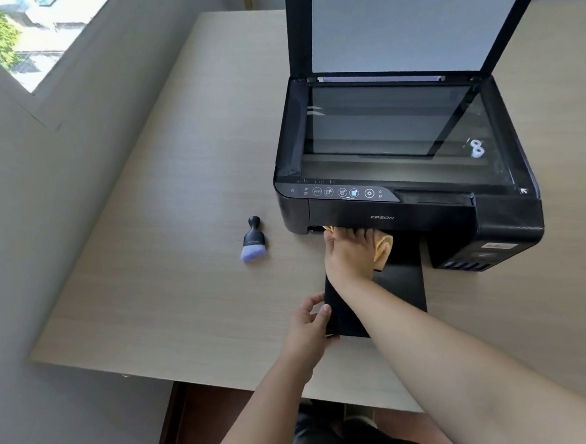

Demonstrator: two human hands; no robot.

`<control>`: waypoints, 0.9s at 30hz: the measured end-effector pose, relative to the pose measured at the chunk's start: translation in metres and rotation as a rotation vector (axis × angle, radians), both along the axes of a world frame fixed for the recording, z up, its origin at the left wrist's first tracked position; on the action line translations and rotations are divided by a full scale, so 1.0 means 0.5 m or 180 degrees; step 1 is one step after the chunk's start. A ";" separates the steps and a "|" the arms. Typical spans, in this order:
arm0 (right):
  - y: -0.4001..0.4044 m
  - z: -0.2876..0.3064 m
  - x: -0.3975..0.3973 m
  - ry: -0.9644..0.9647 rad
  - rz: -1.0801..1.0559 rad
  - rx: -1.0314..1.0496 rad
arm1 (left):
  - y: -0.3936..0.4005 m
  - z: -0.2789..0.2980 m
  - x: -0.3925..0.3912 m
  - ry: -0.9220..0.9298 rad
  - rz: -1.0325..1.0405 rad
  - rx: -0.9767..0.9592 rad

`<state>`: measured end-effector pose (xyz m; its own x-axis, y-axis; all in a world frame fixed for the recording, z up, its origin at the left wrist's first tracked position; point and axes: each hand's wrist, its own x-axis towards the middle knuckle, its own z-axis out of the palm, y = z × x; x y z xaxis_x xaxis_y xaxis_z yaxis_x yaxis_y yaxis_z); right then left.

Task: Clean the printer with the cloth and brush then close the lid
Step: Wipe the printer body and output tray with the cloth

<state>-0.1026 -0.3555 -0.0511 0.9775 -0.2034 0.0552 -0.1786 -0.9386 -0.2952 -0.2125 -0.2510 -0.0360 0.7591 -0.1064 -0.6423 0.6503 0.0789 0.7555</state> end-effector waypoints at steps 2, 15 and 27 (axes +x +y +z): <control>0.019 0.000 0.007 0.0052 0.0324 -0.0033 | 0.001 -0.004 0.000 -0.0001 0.0020 0.0008; -0.204 0.019 -0.022 0.0476 0.0896 -0.0556 | 0.006 -0.016 0.005 0.0047 -0.0162 0.0133; -0.235 0.036 -0.050 0.0443 0.0662 -0.0389 | -0.003 -0.011 0.000 0.0046 -0.0139 0.0182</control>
<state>-0.1278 -0.4729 -0.0331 0.9975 0.0024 -0.0706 -0.0092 -0.9865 -0.1635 -0.2127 -0.2524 -0.0414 0.7451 -0.1020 -0.6591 0.6631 0.0073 0.7485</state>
